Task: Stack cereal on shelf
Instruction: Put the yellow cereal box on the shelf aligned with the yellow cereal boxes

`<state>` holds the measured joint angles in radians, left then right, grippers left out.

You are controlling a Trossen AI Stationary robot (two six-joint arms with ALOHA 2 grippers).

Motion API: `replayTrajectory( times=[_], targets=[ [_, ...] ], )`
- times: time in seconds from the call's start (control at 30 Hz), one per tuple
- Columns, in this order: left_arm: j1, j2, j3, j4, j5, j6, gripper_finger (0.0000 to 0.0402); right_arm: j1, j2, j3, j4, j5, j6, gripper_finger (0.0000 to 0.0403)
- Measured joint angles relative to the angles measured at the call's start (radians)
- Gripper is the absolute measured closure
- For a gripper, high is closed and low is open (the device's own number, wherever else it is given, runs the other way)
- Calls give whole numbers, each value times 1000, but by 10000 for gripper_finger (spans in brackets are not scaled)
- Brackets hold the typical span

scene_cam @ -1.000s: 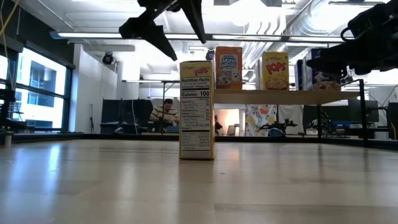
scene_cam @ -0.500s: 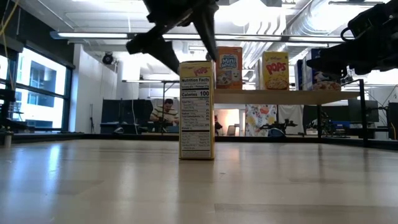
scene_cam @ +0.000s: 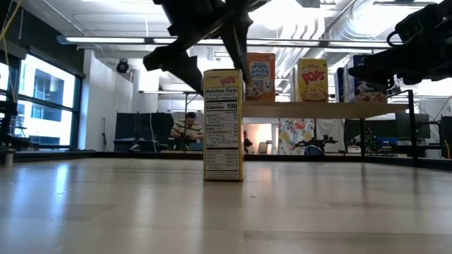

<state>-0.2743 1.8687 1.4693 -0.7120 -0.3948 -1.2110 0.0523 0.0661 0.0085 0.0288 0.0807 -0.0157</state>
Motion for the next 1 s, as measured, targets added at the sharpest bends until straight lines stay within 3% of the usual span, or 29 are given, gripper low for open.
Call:
replayTrajectory(
  times=[0.53, 1.0],
  targets=[
    [-10, 34, 0, -5, 19, -18, 117, 0, 0, 0, 0, 1, 0, 164],
    [-10, 37, 0, 8, 23, 1, 229, 0, 0, 0, 0, 2, 0, 164]
  ],
)
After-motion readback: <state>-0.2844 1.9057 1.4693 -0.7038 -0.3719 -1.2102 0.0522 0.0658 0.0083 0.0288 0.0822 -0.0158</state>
